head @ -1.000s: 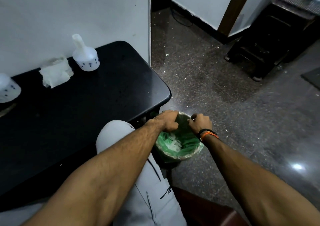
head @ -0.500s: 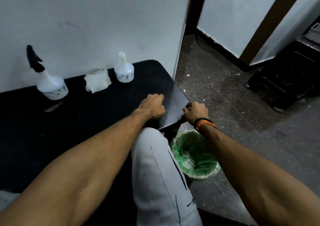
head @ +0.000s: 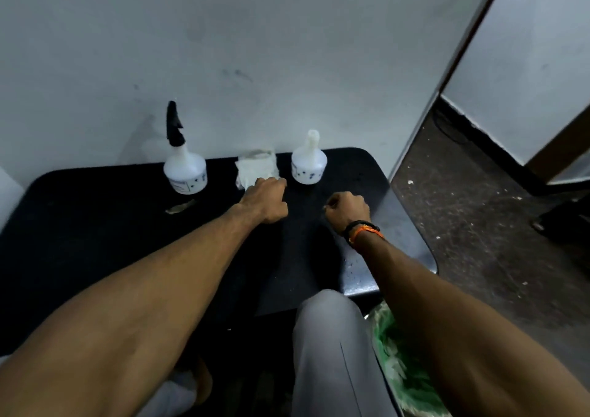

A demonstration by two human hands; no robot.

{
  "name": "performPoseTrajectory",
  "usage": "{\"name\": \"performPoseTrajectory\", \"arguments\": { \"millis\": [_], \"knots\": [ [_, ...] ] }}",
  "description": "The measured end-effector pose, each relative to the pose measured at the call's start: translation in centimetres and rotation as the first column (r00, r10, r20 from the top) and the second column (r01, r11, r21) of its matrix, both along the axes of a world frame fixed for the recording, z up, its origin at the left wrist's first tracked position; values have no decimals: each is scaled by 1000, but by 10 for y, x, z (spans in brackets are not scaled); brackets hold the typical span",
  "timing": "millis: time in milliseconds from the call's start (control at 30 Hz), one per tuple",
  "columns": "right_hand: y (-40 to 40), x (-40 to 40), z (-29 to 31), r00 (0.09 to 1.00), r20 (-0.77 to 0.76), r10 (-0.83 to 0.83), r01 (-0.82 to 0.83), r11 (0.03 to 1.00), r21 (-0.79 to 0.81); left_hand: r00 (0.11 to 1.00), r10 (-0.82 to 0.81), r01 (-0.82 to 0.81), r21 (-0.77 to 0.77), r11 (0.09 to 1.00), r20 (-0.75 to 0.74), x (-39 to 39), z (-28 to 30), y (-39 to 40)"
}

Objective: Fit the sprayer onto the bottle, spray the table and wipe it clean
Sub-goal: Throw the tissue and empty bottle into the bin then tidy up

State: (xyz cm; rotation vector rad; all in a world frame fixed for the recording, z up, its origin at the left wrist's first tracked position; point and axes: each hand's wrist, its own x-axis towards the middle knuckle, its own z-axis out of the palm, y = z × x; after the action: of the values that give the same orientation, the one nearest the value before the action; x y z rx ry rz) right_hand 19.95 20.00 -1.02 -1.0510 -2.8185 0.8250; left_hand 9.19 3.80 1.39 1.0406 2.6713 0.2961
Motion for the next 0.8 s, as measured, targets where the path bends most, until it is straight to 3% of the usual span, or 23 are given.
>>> {"name": "performPoseTrajectory", "arguments": {
  "millis": [600,800],
  "knots": [
    [25,-129,8,940,-293,-176,160,984,-79,994,23,-19,44,999,-106,-73,-7,13],
    [28,-146,6,920,-315,-231,209,972,-104,993,16,-15,11,1000,-119,-72,-19,11]
  ]
}}
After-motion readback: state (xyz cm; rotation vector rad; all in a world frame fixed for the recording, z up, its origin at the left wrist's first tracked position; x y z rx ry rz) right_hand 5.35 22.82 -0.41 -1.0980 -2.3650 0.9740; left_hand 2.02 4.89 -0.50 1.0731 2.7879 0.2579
